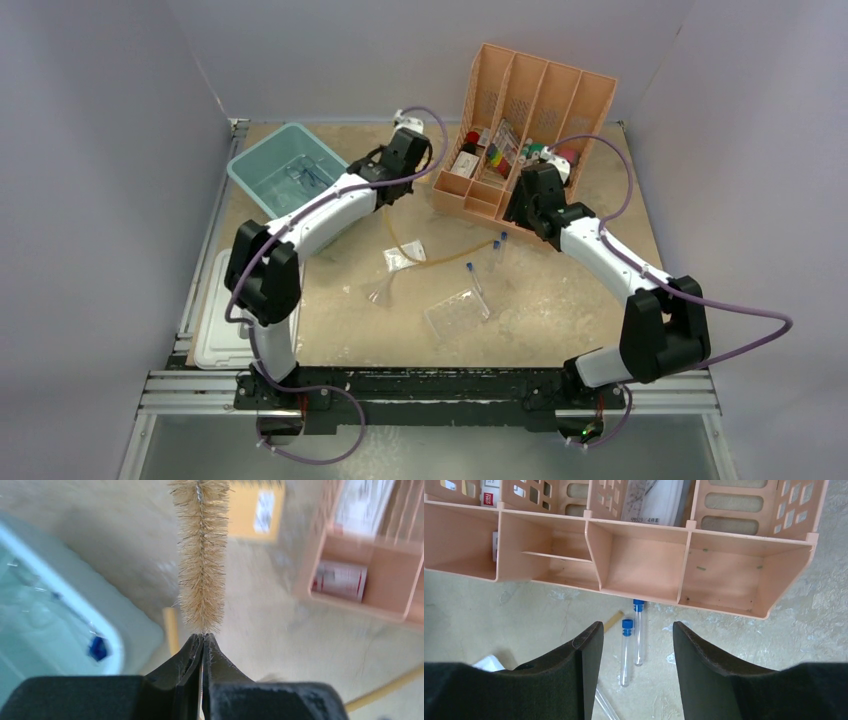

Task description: Organize the chemistry lab equipment

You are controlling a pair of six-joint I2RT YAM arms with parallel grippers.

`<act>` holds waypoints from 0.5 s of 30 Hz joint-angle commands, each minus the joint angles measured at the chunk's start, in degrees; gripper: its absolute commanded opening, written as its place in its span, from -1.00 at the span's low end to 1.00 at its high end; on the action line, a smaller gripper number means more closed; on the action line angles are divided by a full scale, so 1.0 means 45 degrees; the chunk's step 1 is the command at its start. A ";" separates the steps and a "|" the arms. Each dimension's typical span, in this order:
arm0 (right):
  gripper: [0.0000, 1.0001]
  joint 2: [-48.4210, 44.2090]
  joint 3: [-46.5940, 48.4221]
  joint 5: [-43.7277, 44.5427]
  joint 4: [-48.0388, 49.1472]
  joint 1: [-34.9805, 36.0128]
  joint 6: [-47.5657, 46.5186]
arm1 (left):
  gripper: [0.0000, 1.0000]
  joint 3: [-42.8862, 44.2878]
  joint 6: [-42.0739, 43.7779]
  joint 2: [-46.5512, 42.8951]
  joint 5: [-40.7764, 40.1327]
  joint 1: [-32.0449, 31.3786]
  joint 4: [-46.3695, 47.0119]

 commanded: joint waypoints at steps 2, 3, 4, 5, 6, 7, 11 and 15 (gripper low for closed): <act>0.12 -0.0302 0.0013 0.0409 0.0250 -0.0035 -0.0231 | -1.00 0.1503 -0.2389 -0.1054 -0.3512 0.0979 -0.0084; 0.12 -0.0293 -0.0002 0.0409 0.0249 -0.0047 -0.0223 | -1.00 0.1499 -0.2701 -0.1187 -0.3495 0.1211 -0.0069; 0.12 -0.0292 -0.0011 0.0409 0.0259 -0.0054 -0.0219 | -1.00 0.1496 -0.3001 -0.1318 -0.3385 0.1416 -0.0069; 0.12 -0.0292 -0.0013 0.0414 0.0257 -0.0054 -0.0219 | -1.00 0.1498 -0.3286 -0.1442 -0.3281 0.1617 -0.0092; 0.12 -0.0289 -0.0003 0.0421 0.0260 -0.0035 -0.0236 | -1.00 0.1481 -0.3577 -0.1585 -0.3097 0.1801 -0.0053; 0.12 -0.0289 -0.0011 0.0430 0.0260 -0.0037 -0.0228 | -1.00 0.1476 -0.3846 -0.1698 -0.2915 0.1954 -0.0021; 0.12 -0.0253 0.0011 0.0419 0.0260 -0.0060 -0.0236 | -1.00 0.1317 -0.4376 -0.2184 -0.2758 0.2132 0.0250; 0.13 -0.0235 0.0024 0.0484 0.0260 -0.0054 -0.0244 | -1.00 -0.0201 -0.4159 -0.3297 -0.2508 0.2123 0.2146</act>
